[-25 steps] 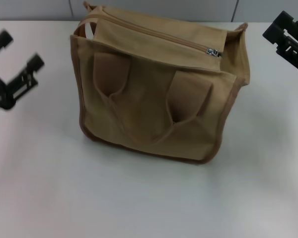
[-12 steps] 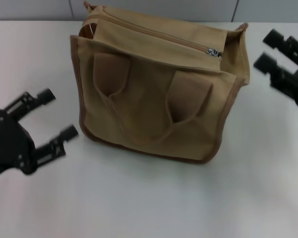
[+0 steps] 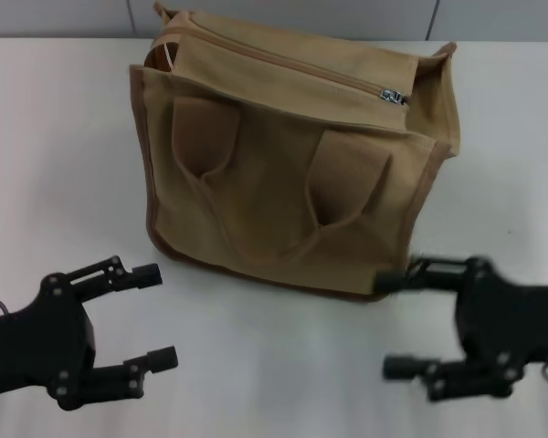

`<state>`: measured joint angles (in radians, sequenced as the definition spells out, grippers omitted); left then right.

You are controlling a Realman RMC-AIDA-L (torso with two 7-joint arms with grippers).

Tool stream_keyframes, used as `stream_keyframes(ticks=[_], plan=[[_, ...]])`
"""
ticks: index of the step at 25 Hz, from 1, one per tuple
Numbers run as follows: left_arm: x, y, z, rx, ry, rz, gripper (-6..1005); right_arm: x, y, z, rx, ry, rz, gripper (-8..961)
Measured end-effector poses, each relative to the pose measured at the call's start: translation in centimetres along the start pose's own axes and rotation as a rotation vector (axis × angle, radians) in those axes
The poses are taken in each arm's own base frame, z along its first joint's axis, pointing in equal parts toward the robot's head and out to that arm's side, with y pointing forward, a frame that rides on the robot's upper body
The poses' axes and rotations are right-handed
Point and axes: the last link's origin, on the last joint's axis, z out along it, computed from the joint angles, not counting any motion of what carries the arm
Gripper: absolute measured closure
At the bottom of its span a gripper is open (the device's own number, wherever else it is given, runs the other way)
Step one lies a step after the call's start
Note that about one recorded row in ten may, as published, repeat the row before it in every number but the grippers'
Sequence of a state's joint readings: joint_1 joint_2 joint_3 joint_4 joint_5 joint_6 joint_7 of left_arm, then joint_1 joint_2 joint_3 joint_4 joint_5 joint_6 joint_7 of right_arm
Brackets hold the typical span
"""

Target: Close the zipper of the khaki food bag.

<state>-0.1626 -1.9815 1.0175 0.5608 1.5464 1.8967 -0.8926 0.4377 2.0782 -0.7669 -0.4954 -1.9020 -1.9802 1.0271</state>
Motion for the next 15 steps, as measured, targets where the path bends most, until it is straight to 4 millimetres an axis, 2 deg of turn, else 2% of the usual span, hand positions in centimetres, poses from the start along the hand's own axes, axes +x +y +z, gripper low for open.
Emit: stream_keyframes(ticks=[3,4,6,15], plan=[[-0.2,-0.1,0.1,0.0,-0.016,-0.001,189,0.9,-0.4,1.1,-0.03,0.083,0.015,193],[-1.2,-0.2,0.6,-0.009,-0.08,-0.009,189,1.3,-0.7,1.4,-0.022,0.104,0.022,193],[-1.8,-0.1,1.0,-0.029,-0.118,-0.017,189,2.2,-1.2,2.2,-0.006,0.151,0.044,193],[-2.2,-0.1,1.3,-0.036,-0.146,-0.028,189,3.1,-1.6,2.9,-0.002,0.209,0.057,193]])
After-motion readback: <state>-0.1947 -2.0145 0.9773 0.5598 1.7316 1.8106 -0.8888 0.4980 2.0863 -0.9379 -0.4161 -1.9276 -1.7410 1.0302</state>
